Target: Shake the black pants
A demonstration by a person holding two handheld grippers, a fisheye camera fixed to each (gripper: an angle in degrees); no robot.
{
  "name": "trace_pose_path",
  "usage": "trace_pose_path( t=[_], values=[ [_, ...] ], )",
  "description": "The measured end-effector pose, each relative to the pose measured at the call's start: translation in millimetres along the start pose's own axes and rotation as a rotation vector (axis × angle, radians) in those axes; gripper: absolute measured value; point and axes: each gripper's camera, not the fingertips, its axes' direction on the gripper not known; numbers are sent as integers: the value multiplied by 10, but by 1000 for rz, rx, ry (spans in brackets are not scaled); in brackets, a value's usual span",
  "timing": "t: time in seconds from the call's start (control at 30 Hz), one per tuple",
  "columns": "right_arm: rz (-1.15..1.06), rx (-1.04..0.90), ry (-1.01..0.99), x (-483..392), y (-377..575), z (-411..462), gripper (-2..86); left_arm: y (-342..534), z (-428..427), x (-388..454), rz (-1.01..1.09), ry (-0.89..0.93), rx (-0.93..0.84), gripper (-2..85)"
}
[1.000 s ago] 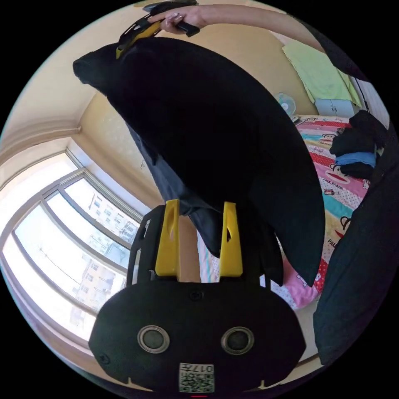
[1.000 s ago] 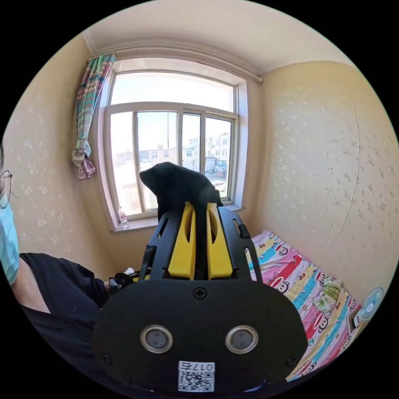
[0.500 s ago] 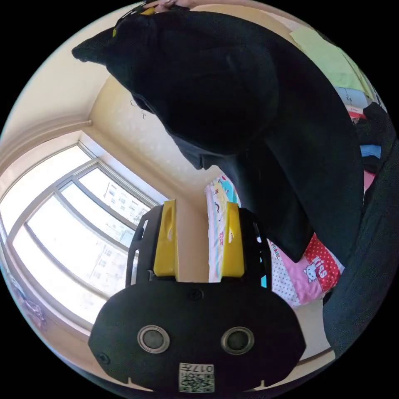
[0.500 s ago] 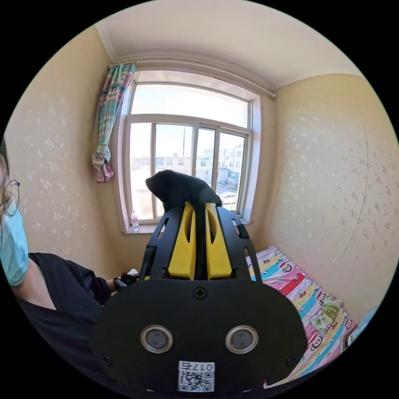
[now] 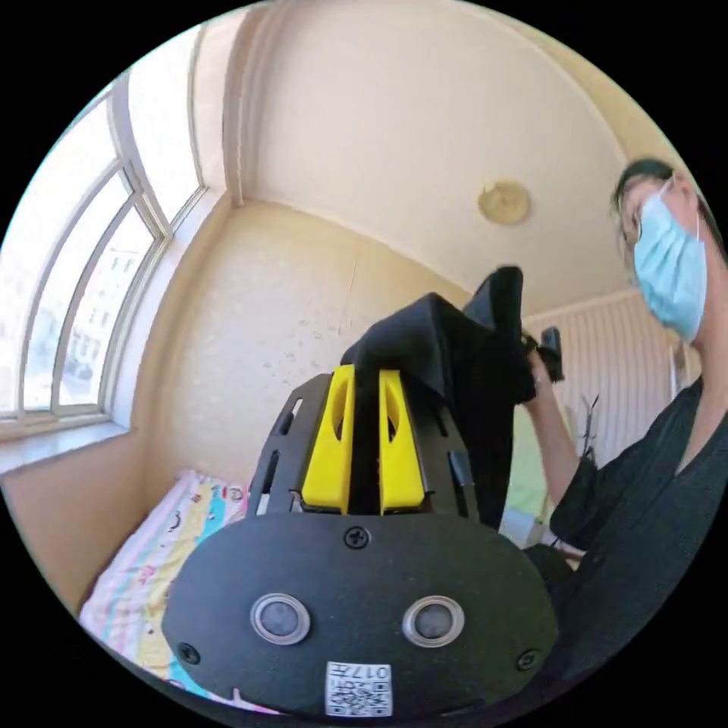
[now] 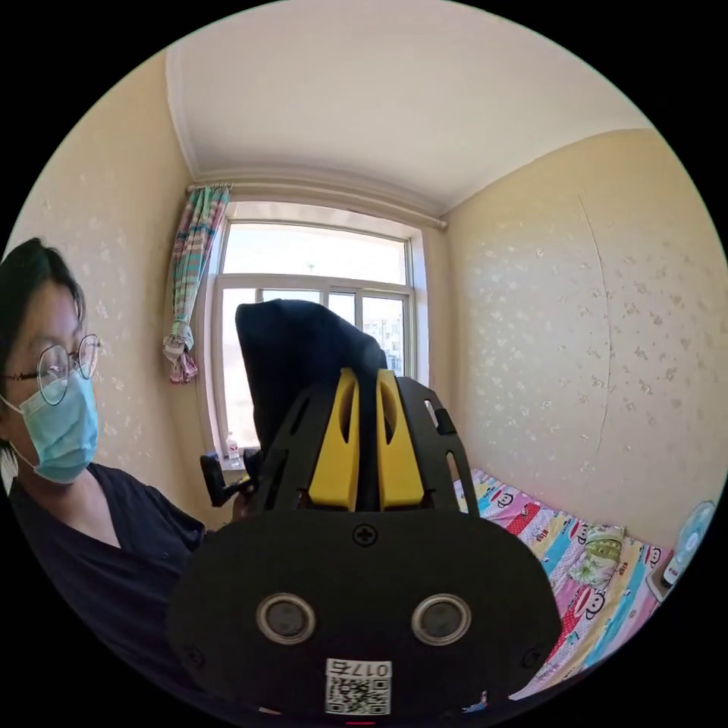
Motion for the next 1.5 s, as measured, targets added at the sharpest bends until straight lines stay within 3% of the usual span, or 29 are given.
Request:
trace_pose_path(
  t=[0.13, 0.2, 0.37, 0.47, 0.57, 0.67, 0.7, 0.73, 0.8, 0.87, 0.93, 1.07, 1.17, 1.3, 1.5],
  values=[
    [-65, 26, -30, 139, -30, -479, 32, -318, 179, -524, -275, 433, 165, 49],
    [-61, 36, -48, 194, -83, -745, 33, -400, 308, -596, -326, 524, 218, 48],
    [-27, 27, 260, 379, -360, -1026, 32, -759, 648, -423, -148, 302, 192, 47],
    [-15, -40, 374, 950, -700, -916, 33, -977, 1339, -662, -119, 231, 120, 48],
    [37, -171, 455, 2149, -1167, -452, 37, -1218, 2611, -1395, -159, 96, -53, 53],
    [172, -258, 584, 3863, -1391, 232, 44, -1102, 4023, -2545, -262, -244, -346, 58],
    [248, -330, 621, 4478, -1297, 414, 41, -864, 4357, -3006, -321, -380, -533, 46],
    [308, -377, 639, 4732, -1221, 457, 38, -561, 4479, -3363, -363, -477, -676, 24],
    [464, -408, 645, 5285, -763, 321, 32, -67, 4416, -3672, -311, -529, -772, 14],
    [438, -428, 620, 5430, -234, 156, 30, 601, 4249, -3907, -239, -554, -899, 12],
    [476, -570, 622, 5606, 483, 33, 28, 1763, 3900, -4234, -255, -599, -1201, 14],
    [860, -1033, 524, 5885, 2679, -431, 28, 3358, 3011, -4453, -440, -623, -1567, 13],
    [1082, -1139, 435, 5716, 3639, -999, 29, 4147, 2371, -4353, -590, -609, -1760, 15],
    [1166, -1244, 406, 5798, 3992, -1508, 33, 4493, 2122, -4197, -671, -538, -1906, 32],
    [1166, -1273, 331, 6424, 3850, -1873, 64, 4495, 2743, -4208, -789, -280, -1878, 98]
  ],
)
